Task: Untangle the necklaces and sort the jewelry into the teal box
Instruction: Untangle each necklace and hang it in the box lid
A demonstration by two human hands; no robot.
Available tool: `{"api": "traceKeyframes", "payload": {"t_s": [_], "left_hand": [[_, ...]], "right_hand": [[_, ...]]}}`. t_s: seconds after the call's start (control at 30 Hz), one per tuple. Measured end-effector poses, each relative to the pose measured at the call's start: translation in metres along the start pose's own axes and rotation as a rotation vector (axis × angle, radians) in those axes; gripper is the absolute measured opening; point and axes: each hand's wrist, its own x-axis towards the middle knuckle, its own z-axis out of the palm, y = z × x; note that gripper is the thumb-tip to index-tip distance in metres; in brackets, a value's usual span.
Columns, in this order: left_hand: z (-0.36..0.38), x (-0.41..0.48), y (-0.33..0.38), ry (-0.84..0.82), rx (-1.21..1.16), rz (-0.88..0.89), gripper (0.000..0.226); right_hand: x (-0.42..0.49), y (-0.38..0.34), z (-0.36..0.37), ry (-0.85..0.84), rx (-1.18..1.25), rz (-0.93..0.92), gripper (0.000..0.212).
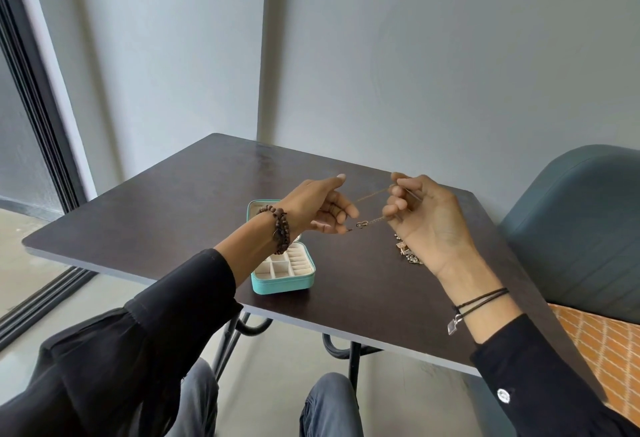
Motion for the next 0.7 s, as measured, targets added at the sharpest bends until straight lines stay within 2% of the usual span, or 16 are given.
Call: {"api": "traceKeyframes", "payload": {"t_s": [0.2,0.3,0.43,0.53,0.7], "left_hand": [[-0.007,0.003,0.006,0.027,-0.266,0.014,0.037],[-0.005,-0.001,0.009,-0.005,-0.328,0.002,0.03],[-0.004,-0.004,0.009,-0.044,-0.338,0.02,0.027],[-0.006,-0.005,0.007,-0.063,-0.281,0.061,0.026],[-0.01,-0.009,0.0,-0.081,-0.173,0.138,0.026]], "right_hand": [[-0.003,0.013,-0.011,-0.105,-0.449,0.006,0.014],[-0.005,0.022,-0.012,-0.167,-0.559,-0.013,0.02],[-0.004,0.027,-0.01,-0.202,-0.549,-0.022,0.036],[-0.003,0.027,-0.01,-0.2,-0.534,-0.041,0.031],[0.0,0.024,-0.01,-0.205,-0.374,-0.058,0.015]]}}
